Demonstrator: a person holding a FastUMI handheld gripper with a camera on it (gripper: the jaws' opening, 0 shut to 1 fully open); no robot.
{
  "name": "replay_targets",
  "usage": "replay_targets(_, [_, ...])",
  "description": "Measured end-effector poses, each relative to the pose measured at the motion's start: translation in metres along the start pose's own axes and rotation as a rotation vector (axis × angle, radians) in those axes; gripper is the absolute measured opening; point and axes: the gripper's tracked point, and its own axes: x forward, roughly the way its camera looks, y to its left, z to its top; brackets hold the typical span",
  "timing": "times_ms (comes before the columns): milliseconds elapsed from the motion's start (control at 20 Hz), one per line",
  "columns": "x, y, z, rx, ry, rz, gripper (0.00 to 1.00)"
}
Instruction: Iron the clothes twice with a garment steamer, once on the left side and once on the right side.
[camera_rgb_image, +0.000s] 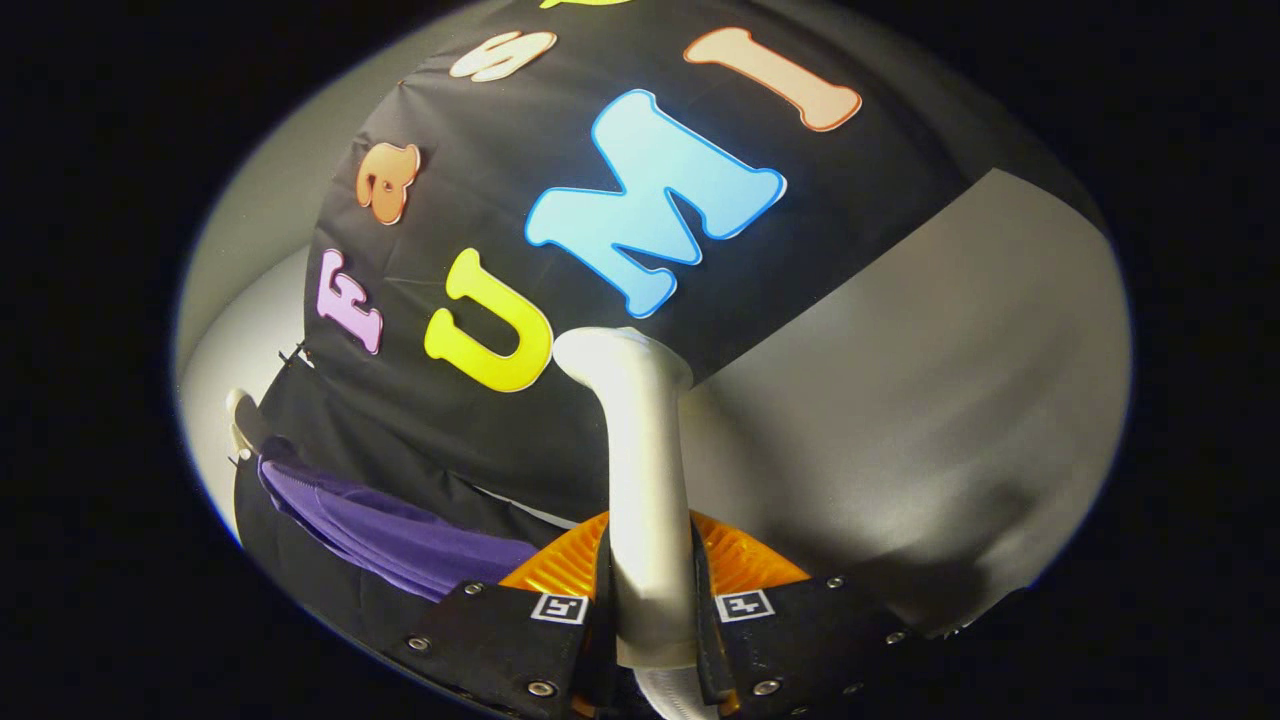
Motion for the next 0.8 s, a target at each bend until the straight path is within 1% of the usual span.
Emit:
replay_targets(100, [-0.015,0.021,-0.016,-0.024,-0.043,-0.008,0.32])
replay_targets(300, [-0.045,0.062,-0.051,-0.112,-0.109,-0.029,0.32])
replay_targets(500, [-0.067,0.104,-0.095,-0.191,-0.179,-0.039,0.32])
replay_targets(650, [-0.080,0.134,-0.118,-0.256,-0.255,-0.050,0.32])
replay_targets(700, [-0.083,0.143,-0.123,-0.271,-0.285,-0.048,0.32])
replay_targets(800, [-0.086,0.168,-0.133,-0.236,-0.343,-0.009,0.32])
